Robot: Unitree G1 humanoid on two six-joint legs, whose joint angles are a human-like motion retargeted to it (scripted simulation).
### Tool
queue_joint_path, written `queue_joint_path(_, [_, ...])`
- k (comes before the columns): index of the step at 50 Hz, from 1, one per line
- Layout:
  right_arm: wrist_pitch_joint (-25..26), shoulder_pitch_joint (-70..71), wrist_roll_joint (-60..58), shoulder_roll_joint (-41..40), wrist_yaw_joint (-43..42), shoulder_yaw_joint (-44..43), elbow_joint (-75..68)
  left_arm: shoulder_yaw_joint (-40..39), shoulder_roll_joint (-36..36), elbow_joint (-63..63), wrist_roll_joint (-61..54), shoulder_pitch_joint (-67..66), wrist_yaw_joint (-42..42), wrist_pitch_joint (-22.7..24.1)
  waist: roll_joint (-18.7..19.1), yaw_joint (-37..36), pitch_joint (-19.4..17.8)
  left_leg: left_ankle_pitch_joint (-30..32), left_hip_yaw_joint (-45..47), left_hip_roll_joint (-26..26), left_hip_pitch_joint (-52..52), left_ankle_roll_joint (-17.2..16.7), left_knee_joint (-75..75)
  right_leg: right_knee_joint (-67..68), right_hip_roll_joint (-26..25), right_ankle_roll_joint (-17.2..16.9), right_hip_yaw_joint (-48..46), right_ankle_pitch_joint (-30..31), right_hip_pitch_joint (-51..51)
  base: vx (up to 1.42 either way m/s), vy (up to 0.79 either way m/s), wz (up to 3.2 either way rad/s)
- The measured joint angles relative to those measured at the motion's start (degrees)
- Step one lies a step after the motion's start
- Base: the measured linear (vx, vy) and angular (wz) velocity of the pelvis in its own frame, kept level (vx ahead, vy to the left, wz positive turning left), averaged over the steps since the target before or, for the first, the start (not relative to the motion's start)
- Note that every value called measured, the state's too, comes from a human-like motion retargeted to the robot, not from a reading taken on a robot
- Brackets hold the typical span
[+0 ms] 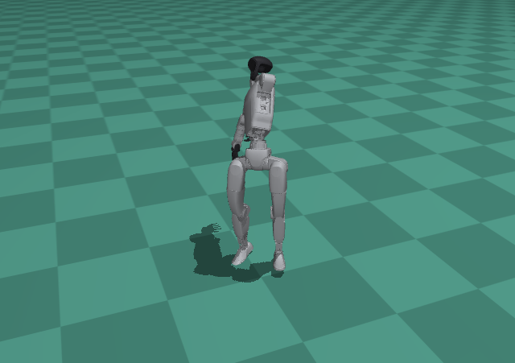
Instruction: In place motions
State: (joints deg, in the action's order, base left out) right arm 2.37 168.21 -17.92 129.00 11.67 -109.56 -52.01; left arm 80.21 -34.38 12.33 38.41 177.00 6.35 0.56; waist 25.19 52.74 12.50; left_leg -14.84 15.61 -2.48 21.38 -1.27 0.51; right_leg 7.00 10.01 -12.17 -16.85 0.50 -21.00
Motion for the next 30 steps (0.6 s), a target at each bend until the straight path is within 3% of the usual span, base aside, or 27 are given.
queue_joint_path(9, [-2.6,-3.2,-1.8,0.0,0.4,1.1,12.7,0.0,0.0,2.5,-4.9,0.0,-9.2,3.8,-0.2,0.1,0.2,1.2,1.0,2.7,-0.1,-2.0,0.3,-2.3,-2.5,1.7,2.1,0.9,0.4,-0.17,-0.16,-0.19])
queue_joint_path(15, [-1.4,1.7,-9.5,0.0,-0.7,4.2,13.0,0.0,0.0,1.6,-1.9,0.0,-6.6,1.2,-0.4,-3.0,-1.0,2.4,1.1,3.4,-1.9,-2.9,4.2,-2.7,-2.2,2.4,3.5,1.0,0.5,-0.11,-0.10,-0.09])
queue_joint_path(20, [0.8,6.5,-14.6,0.0,-1.9,6.9,8.1,0.0,0.0,-0.9,0.0,0.0,-3.2,0.2,-0.6,-1.6,-0.3,4.8,-1.2,3.6,-5.9,-3.1,8.4,-3.3,-1.8,2.7,3.0,0.7,0.7,-0.10,-0.05,0.35])
queue_joint_path(26, [4.1,8.7,-6.3,0.0,3.1,5.7,1.6,0.0,0.0,-2.0,-1.7,0.0,-0.8,0.9,-0.6,4.1,-0.3,3.1,-3.1,2.9,-7.3,-5.0,10.4,-3.3,-2.0,3.1,0.4,0.4,0.9,-0.04,0.11,0.37])
queue_joint_path(30, [4.7,8.8,-0.4,0.0,4.6,3.7,1.6,0.0,0.0,-1.6,-2.6,0.0,0.2,1.1,-0.4,6.0,-1.7,1.7,-2.1,2.8,-7.2,-3.5,9.3,-3.5,-3.0,3.1,-0.1,0.5,1.7,0.00,0.09,0.03])
